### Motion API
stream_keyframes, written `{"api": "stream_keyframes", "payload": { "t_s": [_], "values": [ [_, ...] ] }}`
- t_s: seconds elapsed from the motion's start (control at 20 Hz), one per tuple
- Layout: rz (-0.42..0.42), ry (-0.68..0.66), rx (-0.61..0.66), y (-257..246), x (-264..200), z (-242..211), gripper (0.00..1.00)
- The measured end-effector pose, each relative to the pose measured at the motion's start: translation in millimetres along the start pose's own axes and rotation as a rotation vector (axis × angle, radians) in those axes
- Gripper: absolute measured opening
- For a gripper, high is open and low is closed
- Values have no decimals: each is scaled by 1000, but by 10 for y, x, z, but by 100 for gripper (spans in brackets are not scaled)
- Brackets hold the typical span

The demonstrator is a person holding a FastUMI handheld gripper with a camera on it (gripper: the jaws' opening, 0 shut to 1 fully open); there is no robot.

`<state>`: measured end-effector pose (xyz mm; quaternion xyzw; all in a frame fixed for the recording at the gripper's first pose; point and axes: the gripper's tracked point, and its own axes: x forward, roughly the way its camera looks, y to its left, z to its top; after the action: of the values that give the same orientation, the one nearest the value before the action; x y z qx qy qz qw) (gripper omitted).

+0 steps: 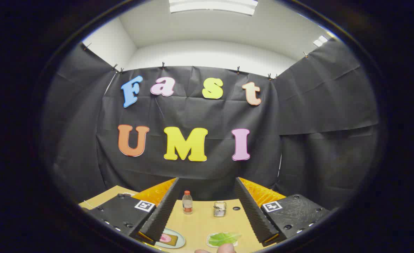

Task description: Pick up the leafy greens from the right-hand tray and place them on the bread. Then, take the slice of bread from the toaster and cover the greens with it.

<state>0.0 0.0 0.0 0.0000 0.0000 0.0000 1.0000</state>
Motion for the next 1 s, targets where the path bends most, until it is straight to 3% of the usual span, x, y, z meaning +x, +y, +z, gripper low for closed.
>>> {"api": "stream_keyframes", "payload": {
  "t_s": [1.0],
  "values": [
    [16,-1,1,241,324,-165,95]
  ]
}}
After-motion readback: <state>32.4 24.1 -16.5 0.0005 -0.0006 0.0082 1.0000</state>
